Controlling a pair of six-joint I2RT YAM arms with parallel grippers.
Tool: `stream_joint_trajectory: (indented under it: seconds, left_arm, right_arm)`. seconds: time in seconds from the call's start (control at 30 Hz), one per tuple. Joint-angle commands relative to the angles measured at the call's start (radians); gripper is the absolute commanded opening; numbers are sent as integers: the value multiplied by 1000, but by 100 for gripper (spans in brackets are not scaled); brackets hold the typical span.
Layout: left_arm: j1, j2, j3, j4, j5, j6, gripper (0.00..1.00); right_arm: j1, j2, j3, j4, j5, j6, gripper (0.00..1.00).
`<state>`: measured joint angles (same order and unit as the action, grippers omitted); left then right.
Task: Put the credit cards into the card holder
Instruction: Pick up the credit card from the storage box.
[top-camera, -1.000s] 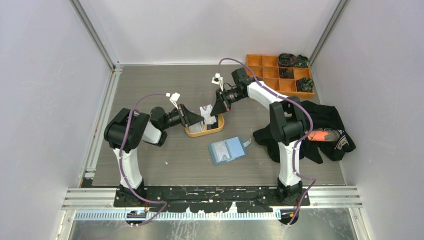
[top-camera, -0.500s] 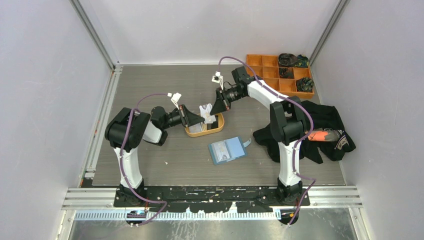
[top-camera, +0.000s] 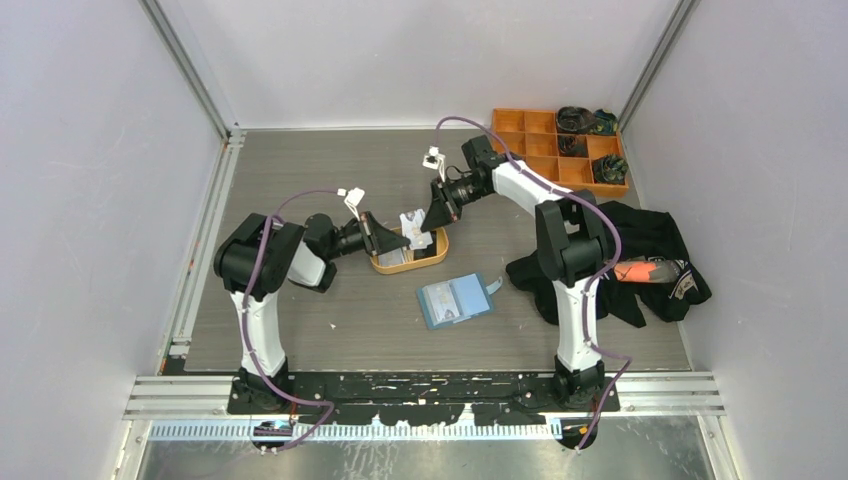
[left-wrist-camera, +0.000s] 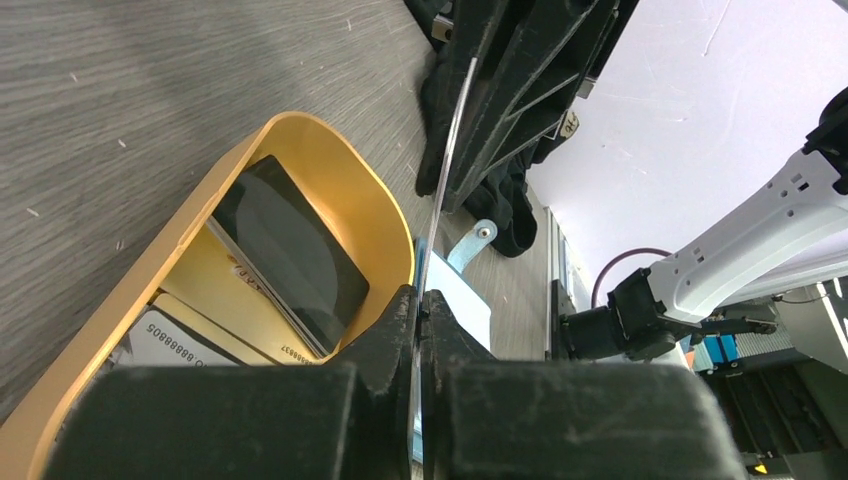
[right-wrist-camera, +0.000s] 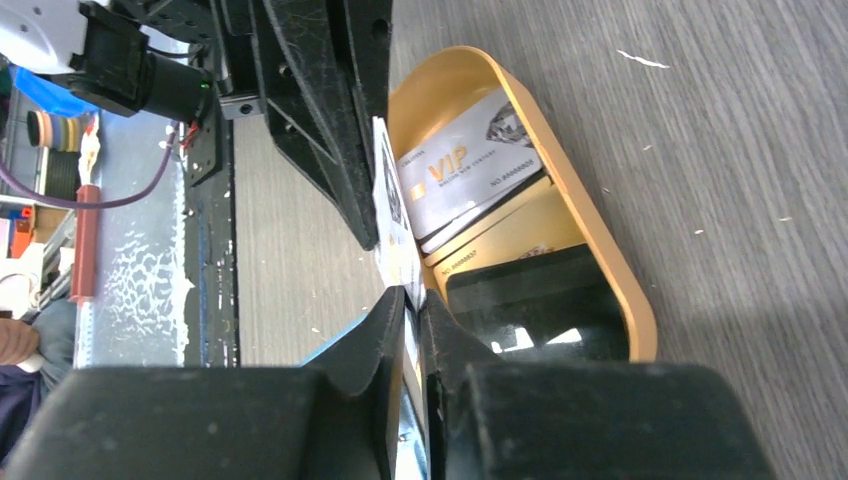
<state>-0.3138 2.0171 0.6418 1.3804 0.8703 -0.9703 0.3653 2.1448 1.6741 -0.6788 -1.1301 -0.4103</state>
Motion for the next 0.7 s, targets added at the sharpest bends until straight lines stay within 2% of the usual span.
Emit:
stream_joint_trajectory:
  seconds: [0.0,0.47,0.53,0.67]
  left_arm:
    - [7,10,19,51,-21,-17,0]
    - [19,17,10,51,-58,-27,0]
    - [21,17,9,51,-62,-27,0]
    - [21,19,10,51,-62,-28,0]
  right_arm:
    - [-3,18,45,12,38,-32,17]
    - [-29,50,67,-66,52,-126,23]
    - [-34,51,68,-79,50,-141,22]
    - [-38,53,70,-101,42,-168,12]
